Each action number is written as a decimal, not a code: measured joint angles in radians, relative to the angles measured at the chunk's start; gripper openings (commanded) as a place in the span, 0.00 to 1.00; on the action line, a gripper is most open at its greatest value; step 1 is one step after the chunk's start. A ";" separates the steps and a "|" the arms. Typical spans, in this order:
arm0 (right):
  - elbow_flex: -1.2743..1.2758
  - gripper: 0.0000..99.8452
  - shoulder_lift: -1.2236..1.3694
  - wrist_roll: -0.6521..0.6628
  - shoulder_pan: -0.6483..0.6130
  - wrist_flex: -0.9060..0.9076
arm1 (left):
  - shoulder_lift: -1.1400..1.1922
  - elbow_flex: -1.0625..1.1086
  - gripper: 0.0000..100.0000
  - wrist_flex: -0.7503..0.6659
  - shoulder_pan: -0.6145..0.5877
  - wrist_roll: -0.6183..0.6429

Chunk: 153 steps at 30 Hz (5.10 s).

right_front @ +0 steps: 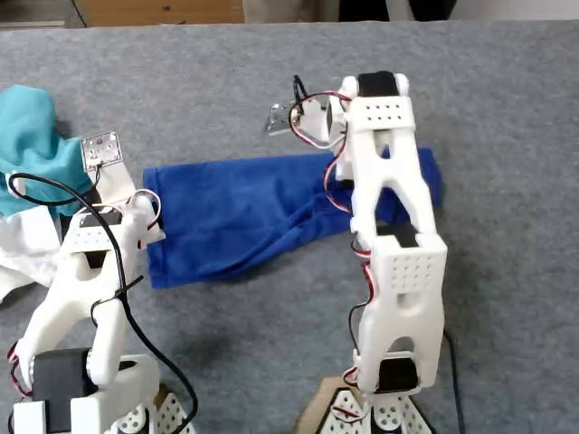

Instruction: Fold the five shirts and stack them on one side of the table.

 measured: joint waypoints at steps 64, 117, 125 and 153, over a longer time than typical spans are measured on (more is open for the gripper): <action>-0.216 0.00 0.230 -0.256 -0.015 -0.095 | 0.000 0.000 0.02 0.000 0.000 0.000; 0.092 0.00 0.075 -0.571 -0.029 -0.270 | 0.000 0.000 0.02 0.000 0.000 0.000; -0.043 0.00 -0.034 -0.466 0.057 0.025 | 0.000 0.000 0.02 0.000 0.000 0.000; 0.336 0.00 -0.038 -0.446 0.273 -0.525 | 0.000 0.000 0.02 0.000 0.000 0.000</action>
